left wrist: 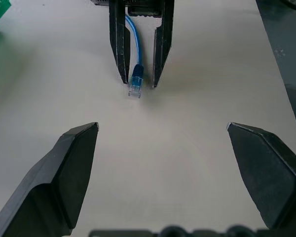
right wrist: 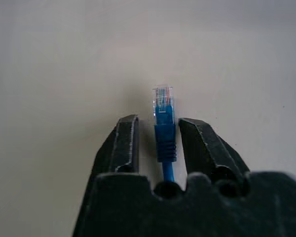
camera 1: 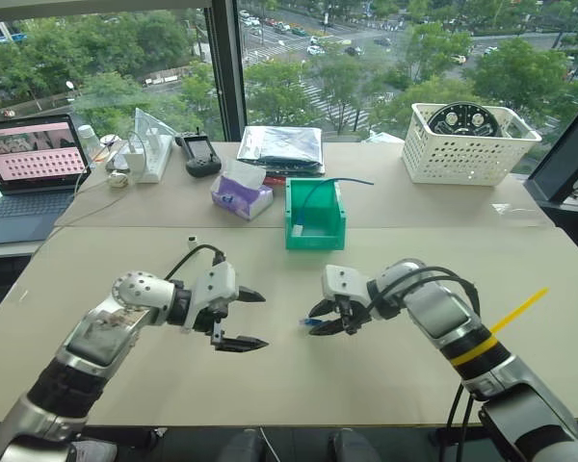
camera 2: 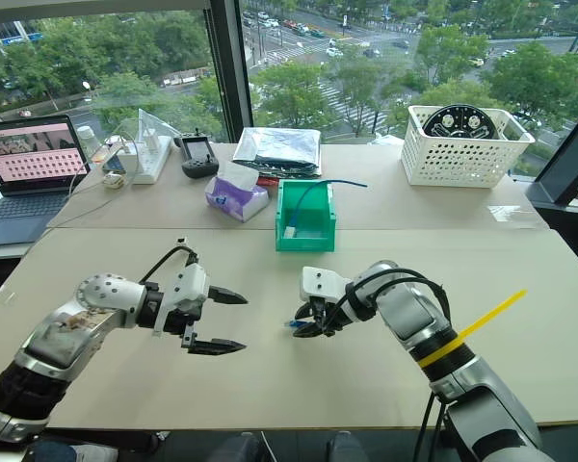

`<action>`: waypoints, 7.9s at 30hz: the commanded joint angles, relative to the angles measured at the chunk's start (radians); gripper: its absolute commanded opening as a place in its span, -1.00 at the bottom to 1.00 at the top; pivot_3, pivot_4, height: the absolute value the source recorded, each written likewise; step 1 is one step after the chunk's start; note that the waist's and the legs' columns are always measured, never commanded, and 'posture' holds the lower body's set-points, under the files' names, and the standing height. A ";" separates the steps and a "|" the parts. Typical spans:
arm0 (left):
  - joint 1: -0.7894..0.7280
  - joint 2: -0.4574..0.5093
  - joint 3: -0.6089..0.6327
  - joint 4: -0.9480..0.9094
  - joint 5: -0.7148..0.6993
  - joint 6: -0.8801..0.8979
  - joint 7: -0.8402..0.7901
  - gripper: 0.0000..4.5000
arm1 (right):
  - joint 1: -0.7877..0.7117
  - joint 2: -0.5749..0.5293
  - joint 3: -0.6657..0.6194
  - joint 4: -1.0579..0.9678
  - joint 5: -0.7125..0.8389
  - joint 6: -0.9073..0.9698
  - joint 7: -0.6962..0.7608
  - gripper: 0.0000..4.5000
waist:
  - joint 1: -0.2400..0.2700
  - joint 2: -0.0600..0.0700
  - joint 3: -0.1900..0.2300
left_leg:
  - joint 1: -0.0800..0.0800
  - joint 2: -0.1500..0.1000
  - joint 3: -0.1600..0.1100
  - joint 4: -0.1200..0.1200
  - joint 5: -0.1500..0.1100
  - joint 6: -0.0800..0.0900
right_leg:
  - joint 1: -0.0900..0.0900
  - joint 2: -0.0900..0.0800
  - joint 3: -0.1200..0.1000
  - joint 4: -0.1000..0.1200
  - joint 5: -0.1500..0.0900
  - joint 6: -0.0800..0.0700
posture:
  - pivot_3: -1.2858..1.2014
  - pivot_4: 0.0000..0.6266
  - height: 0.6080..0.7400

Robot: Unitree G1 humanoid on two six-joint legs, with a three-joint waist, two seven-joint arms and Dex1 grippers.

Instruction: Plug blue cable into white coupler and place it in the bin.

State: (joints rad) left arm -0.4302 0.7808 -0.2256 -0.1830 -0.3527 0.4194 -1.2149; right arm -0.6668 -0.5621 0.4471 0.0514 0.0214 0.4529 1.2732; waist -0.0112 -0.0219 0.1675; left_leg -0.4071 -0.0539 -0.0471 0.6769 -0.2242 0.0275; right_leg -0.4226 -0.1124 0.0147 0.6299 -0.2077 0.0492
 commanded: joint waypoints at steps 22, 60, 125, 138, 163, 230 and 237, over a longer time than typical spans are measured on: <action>-0.165 -0.321 -0.205 0.385 0.258 -0.214 0.005 1.00 | 0.320 -0.211 -0.669 -0.720 0.496 0.698 -0.332 0.82 | 0.015 -0.001 0.000 | -0.003 0.000 -0.001 0.001 0.000 0.000 | 0.000 -0.001 -0.001 -0.001 0.000 0.001 | 0.03 -0.52 0.82; -0.087 -0.514 -0.062 0.034 -0.022 0.270 0.218 -0.85 | 0.496 0.613 -1.218 -0.728 1.101 1.162 -1.155 0.87 | 0.010 0.001 -0.001 | -0.001 0.000 -0.002 0.001 0.000 0.001 | 0.001 0.000 0.000 0.000 -0.001 0.003 | 0.03 -0.52 0.82; 0.192 -0.493 0.471 0.133 0.151 -0.046 0.963 1.00 | 0.137 -0.099 -0.650 -0.218 1.820 0.398 -1.555 -1.00 | 0.027 0.000 0.000 | -0.005 0.002 0.000 0.001 0.000 0.004 | 0.001 -0.002 0.000 -0.005 0.000 0.002 | 0.03 -0.52 0.82; -0.110 -0.511 0.397 0.733 0.254 -0.323 0.995 1.00 | 0.174 -0.111 -0.695 -0.285 1.828 0.381 -1.607 -1.00 | 0.025 0.000 0.000 | -0.006 0.001 0.000 0.001 0.000 0.004 | 0.001 -0.002 -0.001 -0.004 0.002 0.002 | 0.03 -0.52 0.82; -0.259 -0.514 0.184 0.759 0.226 -0.318 0.544 -0.72 | 0.246 -0.113 -0.695 -0.365 1.783 0.374 -1.636 -1.00 | 0.030 -0.001 0.000 | -0.010 -0.001 0.001 0.002 0.003 0.008 | 0.000 -0.003 -0.001 -0.007 0.006 0.005 | 0.03 -0.52 0.82; -0.302 -0.568 -0.308 0.212 0.259 0.464 0.346 -0.72 | 0.604 0.069 -0.511 -0.631 1.371 0.452 -1.624 -1.00 | 0.003 -0.001 0.000 | -0.007 0.000 0.000 0.001 0.002 0.009 | 0.002 -0.001 0.000 -0.009 0.005 0.007 | 0.03 -0.52 0.82; -0.314 -0.587 -0.290 0.217 0.260 0.480 0.373 -0.72 | 0.534 -0.002 -0.414 -0.633 1.243 0.522 -1.564 -1.00 | 0.003 -0.001 0.000 | -0.006 0.000 0.001 0.002 0.002 0.009 | 0.002 -0.001 0.000 -0.009 0.004 0.009 | 0.03 -0.52 0.82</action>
State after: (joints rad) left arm -0.7395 0.2097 -0.5191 0.0357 -0.0851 0.8883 -0.8617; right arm -0.1342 -0.5627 -0.0272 -0.5648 1.2810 0.9251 -0.3192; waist -0.0078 -0.0227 0.1676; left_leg -0.4135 -0.0536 -0.0468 0.6785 -0.2223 0.0368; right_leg -0.4199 -0.1135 0.0150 0.6213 -0.2058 0.0614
